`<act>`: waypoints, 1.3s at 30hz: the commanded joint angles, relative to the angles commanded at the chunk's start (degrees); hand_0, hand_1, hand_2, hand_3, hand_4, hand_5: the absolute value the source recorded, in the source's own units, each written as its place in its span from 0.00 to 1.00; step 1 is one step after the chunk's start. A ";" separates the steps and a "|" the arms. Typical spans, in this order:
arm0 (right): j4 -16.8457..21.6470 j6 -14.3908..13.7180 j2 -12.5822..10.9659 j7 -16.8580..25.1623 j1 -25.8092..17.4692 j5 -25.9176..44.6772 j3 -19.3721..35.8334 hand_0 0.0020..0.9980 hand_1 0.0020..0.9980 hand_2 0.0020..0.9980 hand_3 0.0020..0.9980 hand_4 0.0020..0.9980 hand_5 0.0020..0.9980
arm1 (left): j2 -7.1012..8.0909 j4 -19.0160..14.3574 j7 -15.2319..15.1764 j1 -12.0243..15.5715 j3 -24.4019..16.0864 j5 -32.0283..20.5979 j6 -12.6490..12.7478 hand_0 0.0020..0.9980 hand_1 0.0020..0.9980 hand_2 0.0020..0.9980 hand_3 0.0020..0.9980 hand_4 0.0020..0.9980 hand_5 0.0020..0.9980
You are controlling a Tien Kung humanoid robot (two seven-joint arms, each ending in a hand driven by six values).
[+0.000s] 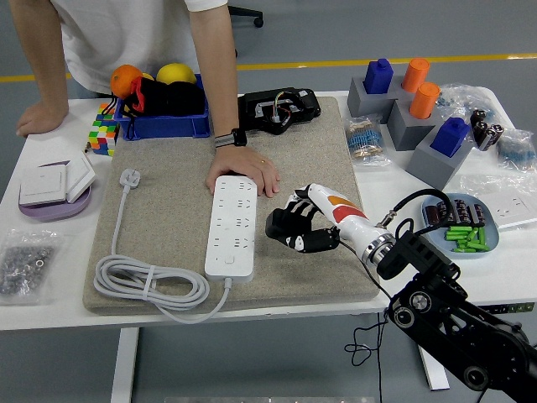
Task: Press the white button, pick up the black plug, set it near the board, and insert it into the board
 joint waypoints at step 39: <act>-11.35 0.31 6.36 1.02 10.44 1.99 -9.20 0.43 0.39 0.41 0.46 0.76 0.00 | 0.46 0.00 0.07 -0.19 0.32 0.04 -0.14 0.62 0.63 0.64 0.70 0.56 0.40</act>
